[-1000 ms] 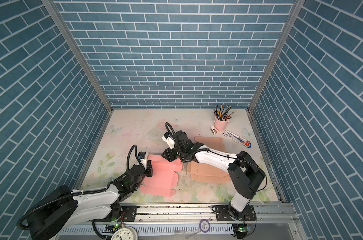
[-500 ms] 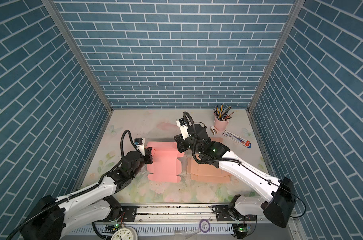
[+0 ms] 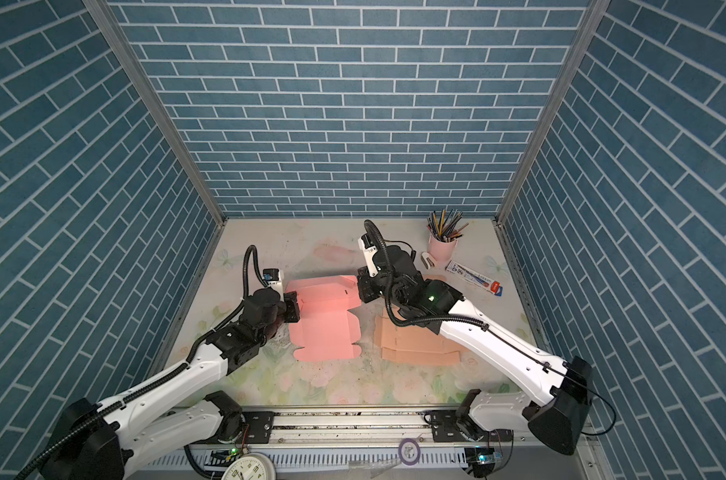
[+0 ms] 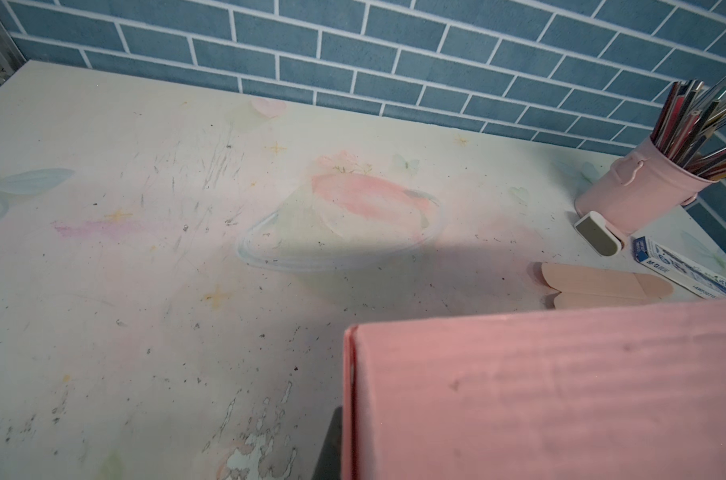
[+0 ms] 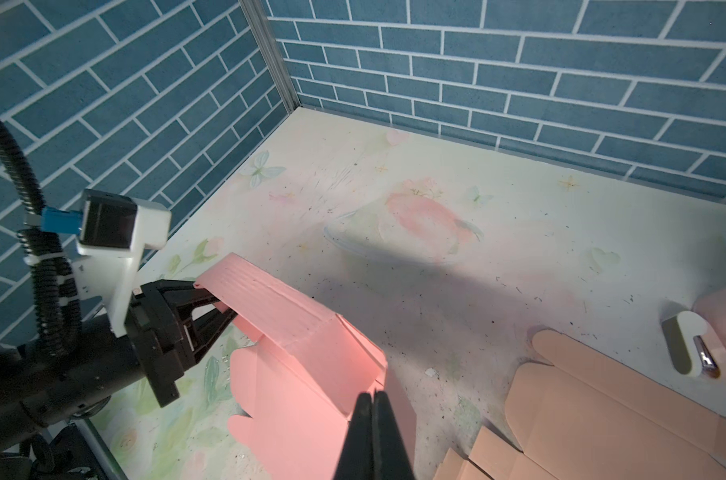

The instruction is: Fold the paper box

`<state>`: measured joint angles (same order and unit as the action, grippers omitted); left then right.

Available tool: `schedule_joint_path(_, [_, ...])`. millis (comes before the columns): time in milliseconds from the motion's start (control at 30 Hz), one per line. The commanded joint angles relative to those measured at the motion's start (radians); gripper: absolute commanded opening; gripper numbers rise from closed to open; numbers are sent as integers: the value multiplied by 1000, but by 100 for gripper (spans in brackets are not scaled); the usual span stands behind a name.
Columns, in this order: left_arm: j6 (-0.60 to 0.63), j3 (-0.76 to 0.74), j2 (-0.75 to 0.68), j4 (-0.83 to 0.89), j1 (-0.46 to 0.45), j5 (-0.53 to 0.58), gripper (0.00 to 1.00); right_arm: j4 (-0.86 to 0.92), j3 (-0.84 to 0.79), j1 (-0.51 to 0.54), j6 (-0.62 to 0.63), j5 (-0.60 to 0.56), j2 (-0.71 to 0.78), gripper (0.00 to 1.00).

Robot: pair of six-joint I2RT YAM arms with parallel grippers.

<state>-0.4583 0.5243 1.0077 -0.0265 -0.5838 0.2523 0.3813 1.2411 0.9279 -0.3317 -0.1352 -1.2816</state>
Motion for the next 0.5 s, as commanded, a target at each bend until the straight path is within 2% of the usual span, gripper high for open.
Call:
schedule_joint_path(0, [-26,4,-11,25,13,7,0,12,30,19,13,-31,-51,0])
schedule_joint_path(467, [-21,-4,37,-11,45,-25,0,17,108,28,14,-24,-265,0])
